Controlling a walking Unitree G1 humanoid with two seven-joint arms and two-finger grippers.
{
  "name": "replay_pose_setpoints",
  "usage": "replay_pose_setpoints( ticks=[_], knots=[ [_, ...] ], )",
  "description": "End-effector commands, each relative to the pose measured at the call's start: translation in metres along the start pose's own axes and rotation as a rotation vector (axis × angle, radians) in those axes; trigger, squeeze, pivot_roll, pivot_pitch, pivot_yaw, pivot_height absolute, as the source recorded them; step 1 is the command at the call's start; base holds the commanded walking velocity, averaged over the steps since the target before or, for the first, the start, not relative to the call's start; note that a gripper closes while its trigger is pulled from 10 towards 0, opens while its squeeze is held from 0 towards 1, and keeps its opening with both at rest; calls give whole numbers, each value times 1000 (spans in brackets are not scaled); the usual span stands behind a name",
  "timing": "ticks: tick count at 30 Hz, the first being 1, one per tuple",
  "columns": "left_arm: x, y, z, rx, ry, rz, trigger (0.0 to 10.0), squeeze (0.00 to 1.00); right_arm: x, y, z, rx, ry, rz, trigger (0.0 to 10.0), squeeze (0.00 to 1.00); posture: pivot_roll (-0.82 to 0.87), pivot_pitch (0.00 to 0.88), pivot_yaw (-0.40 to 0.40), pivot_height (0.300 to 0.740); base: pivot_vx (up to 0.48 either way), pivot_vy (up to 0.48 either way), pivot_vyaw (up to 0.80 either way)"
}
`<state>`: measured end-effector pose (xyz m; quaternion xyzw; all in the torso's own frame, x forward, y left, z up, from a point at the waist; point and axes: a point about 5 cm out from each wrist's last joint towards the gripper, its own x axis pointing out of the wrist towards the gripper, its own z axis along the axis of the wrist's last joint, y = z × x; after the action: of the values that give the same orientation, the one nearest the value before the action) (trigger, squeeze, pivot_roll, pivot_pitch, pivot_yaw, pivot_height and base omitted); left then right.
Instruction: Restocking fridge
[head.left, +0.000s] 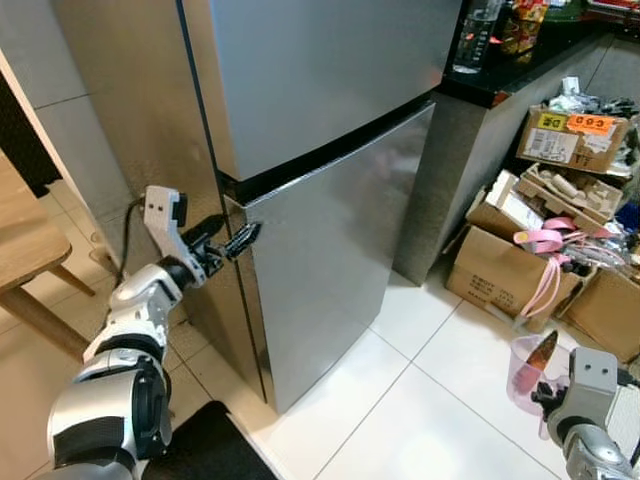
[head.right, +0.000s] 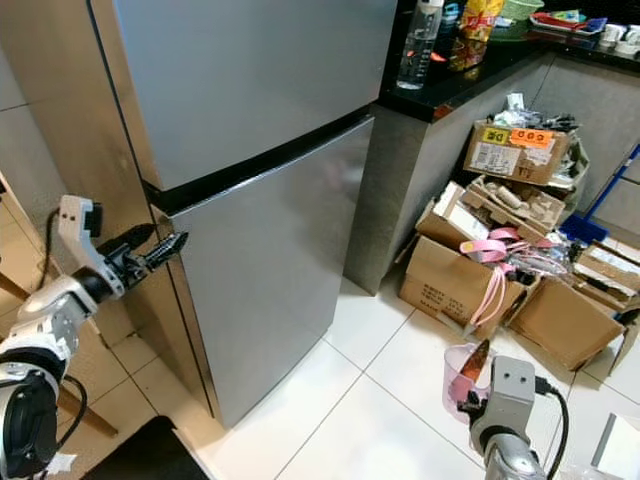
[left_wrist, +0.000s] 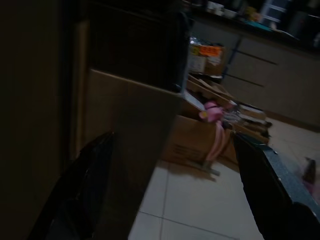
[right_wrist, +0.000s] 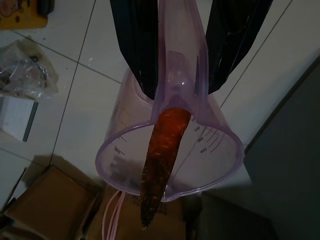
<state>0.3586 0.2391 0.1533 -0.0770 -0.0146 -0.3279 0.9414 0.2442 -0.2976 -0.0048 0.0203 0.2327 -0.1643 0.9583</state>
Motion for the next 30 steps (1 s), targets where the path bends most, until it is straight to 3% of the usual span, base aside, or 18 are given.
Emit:
replay_pose_setpoints(
  ticks=[1, 6, 13, 22, 27, 28, 30],
  knots=[
    [4, -2, 5, 35, 38, -56, 10000, 0, 1, -6, 6, -2, -21, -11, 10000, 0, -29, 0, -62, 740, 0, 0, 0],
    [8, -5, 6, 47, 56, -90, 10000, 0, 1, -6, 7, -3, -21, -14, 10000, 0, -30, 0, -62, 740, 0, 0, 0],
    [15, -18, 0, 49, 88, -218, 10000, 0, 1, -7, 6, 0, -22, -18, 10000, 0, -33, 0, -58, 740, 0, 0, 0],
    [19, -25, -6, 52, 99, -265, 10000, 0, 1, -6, 7, 6, -26, -20, 10000, 0, -34, 0, -51, 740, 0, 0, 0],
    [20, -21, -2, 81, 79, -204, 10000, 0, 1, -6, 7, 9, -25, -22, 10000, 0, -34, 0, -49, 740, 0, 0, 0],
    [18, -14, 2, 119, 75, -109, 10000, 0, 1, -6, 7, 9, -25, -23, 10000, 0, -35, 0, -48, 740, 0, 0, 0],
    [18, -12, 3, 127, 75, -87, 10000, 0, 1, -6, 7, 9, -25, -23, 10000, 0, -35, 0, -48, 740, 0, 0, 0]
  ],
)
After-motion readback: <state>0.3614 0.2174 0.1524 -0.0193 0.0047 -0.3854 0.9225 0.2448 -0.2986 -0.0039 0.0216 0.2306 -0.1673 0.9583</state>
